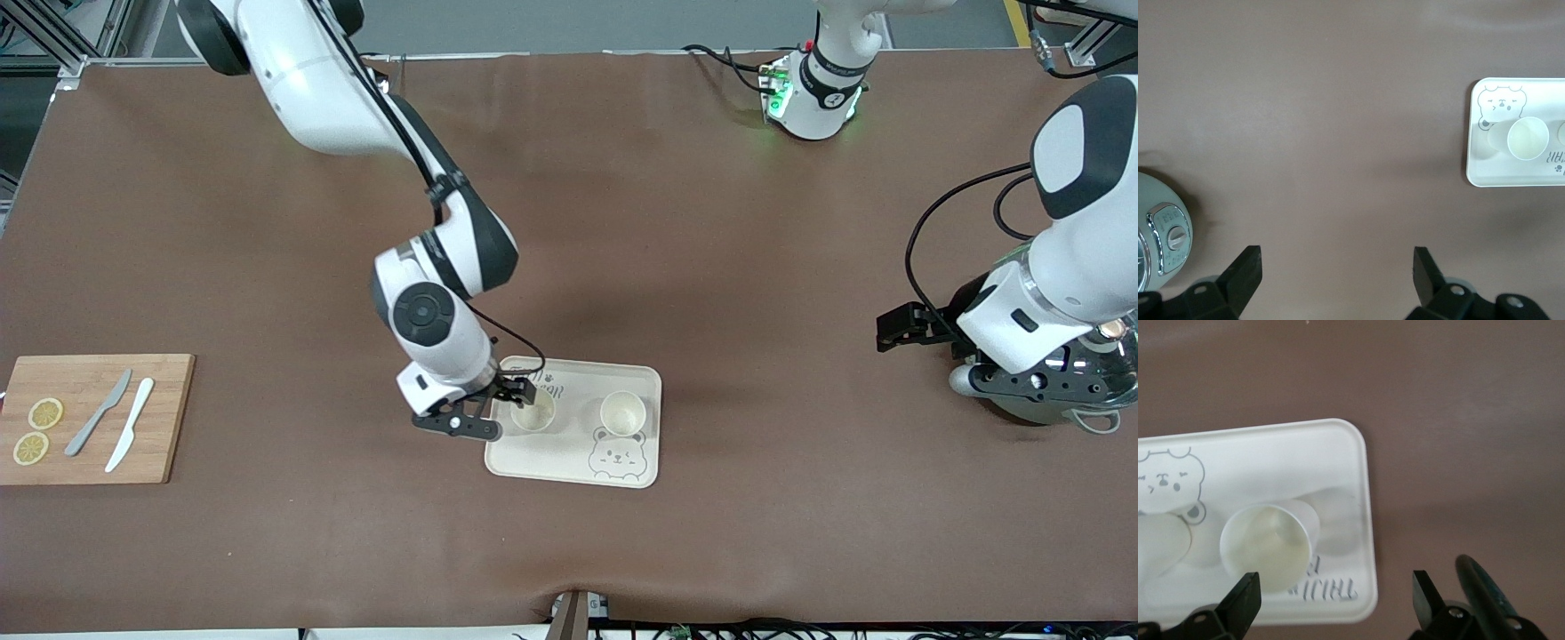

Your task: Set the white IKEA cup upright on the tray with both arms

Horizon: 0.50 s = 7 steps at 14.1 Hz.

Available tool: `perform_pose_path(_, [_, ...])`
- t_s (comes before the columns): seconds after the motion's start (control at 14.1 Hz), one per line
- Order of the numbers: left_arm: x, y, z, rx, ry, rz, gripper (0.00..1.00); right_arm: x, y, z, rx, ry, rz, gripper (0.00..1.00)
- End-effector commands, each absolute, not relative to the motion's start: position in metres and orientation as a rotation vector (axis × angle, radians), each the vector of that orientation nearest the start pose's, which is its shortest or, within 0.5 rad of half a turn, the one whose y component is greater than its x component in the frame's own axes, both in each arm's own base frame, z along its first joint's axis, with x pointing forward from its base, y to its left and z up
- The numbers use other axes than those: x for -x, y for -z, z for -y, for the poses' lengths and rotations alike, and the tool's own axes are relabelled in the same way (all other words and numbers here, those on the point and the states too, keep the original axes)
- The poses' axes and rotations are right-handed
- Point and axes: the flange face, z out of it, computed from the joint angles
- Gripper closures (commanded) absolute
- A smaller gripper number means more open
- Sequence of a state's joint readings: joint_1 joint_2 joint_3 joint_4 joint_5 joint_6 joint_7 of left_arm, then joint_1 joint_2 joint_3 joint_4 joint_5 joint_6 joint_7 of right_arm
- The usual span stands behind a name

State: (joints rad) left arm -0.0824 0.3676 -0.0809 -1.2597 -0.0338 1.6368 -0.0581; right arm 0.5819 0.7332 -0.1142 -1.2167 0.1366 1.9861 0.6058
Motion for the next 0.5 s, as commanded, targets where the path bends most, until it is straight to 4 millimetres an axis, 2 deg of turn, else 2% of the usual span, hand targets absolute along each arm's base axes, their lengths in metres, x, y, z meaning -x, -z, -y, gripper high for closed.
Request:
perform_pose_path(0.0, [-0.652,-0.563,0.100,3.215,0.011,-0.155,0.00,-0.632,-0.459,-0.305,3.081,-0.146,-0.148,0.00])
perform_pose_path(0.21, [-0.637,-0.582,0.098,3.211,-0.016,-0.156,0.00,-0.602,-0.551,-0.223,3.083,-0.279,-0.079,0.00])
perform_pose_path(0.36, [-0.616,-0.592,0.096,3.204,-0.047,-0.157,0.00,-0.580,-0.594,-0.162,3.071,-0.310,-0.075,0.00])
perform_pose_path(0.43, [-0.605,-0.594,0.095,3.202,-0.052,-0.157,0.00,-0.569,-0.608,-0.121,3.055,-0.314,-0.031,0.00])
